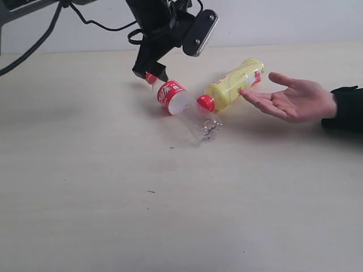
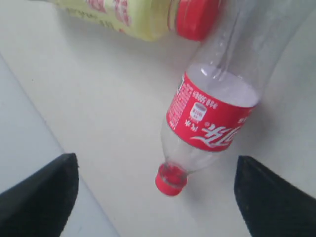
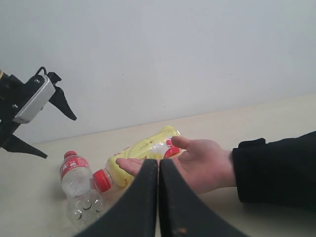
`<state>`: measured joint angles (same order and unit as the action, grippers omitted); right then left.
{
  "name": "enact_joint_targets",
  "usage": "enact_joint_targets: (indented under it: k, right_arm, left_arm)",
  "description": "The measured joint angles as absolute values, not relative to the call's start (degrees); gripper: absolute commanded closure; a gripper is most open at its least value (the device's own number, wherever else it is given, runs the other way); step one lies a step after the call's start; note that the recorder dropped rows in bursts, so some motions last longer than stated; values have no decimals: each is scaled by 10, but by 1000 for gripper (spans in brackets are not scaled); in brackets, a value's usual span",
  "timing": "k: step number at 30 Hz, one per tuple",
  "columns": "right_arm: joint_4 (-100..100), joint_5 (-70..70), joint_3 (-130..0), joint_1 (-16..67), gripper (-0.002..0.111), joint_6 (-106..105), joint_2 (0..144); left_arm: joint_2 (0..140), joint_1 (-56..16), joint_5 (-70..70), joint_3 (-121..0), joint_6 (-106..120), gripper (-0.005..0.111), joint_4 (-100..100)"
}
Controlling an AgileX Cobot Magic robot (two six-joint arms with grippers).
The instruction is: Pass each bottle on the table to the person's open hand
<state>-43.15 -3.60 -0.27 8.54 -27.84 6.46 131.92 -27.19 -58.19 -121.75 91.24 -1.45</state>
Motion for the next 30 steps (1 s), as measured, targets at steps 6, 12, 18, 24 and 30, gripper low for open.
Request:
enact_joint_targets:
  k: [6,12,18,24,30]
  right_arm:
    - [-432,-36,-3,85,107,-278,65]
    - [-432,-36,-3,85,107,-278,65]
    - [-432,-36,-3,85,107,-278,65]
    - [-432,-36,-3,85,107,-278,65]
    - [-432,-36,-3,85,107,-278,65]
  left_arm:
    - [1351,-279,-582,-1217,939,25,-14]
    - [1361,-279,-583,-1217,945,25,-32]
    - [1361,-279,-583,-1217,955,25,-38]
    - [1361,-279,-582,-1217,955,25,-38]
    - [1361,-279,-582,-1217,956,25,-39]
